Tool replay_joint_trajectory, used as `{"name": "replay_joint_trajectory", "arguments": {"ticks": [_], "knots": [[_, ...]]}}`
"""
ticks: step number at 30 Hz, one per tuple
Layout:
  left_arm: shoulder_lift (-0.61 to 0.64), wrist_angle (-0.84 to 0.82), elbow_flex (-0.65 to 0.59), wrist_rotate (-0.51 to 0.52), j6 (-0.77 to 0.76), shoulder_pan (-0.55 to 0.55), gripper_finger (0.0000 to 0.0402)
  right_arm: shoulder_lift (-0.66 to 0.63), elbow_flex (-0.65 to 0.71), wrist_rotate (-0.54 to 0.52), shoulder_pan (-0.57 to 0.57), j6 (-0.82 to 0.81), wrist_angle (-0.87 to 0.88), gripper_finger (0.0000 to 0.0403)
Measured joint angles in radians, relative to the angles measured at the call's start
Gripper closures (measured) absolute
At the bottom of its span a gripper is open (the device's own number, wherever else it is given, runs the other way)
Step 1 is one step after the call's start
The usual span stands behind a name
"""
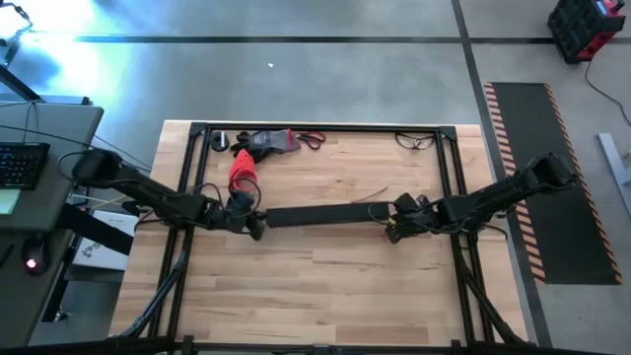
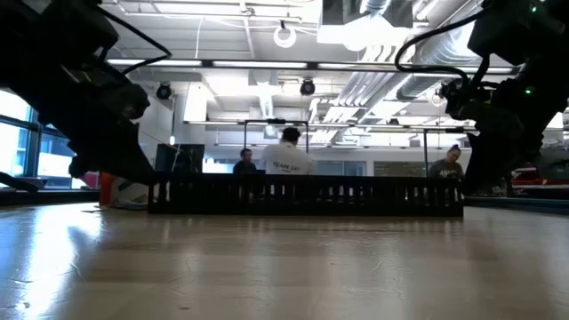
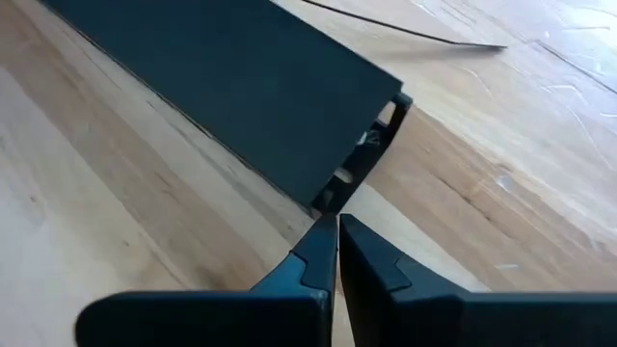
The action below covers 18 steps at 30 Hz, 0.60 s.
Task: Ziptie cables
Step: Close the black cable duct
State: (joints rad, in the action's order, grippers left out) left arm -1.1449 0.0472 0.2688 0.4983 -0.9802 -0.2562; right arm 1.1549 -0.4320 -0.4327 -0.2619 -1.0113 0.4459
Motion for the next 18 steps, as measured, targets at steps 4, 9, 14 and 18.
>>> {"name": "replay_joint_trajectory", "arguments": {"ticks": [4,9,14,18], "knots": [[-0.052,0.081,-0.001,0.038,0.024,0.000,0.0402,0.000,0.000,0.000,0.000,0.008,0.006,0.0403],[-0.025,-0.026,0.037,0.007,-0.006,-0.001,0.0402,0.000,0.000,0.006,0.000,0.007,0.000,0.0403],[0.029,-0.119,0.070,-0.021,0.005,-0.001,0.0402,0.000,0.000,0.007,-0.001,0.010,0.000,0.0403],[0.015,-0.118,0.071,-0.025,-0.003,-0.001,0.0402,0.001,0.000,0.006,-0.001,0.025,-0.004,0.0403]]}}
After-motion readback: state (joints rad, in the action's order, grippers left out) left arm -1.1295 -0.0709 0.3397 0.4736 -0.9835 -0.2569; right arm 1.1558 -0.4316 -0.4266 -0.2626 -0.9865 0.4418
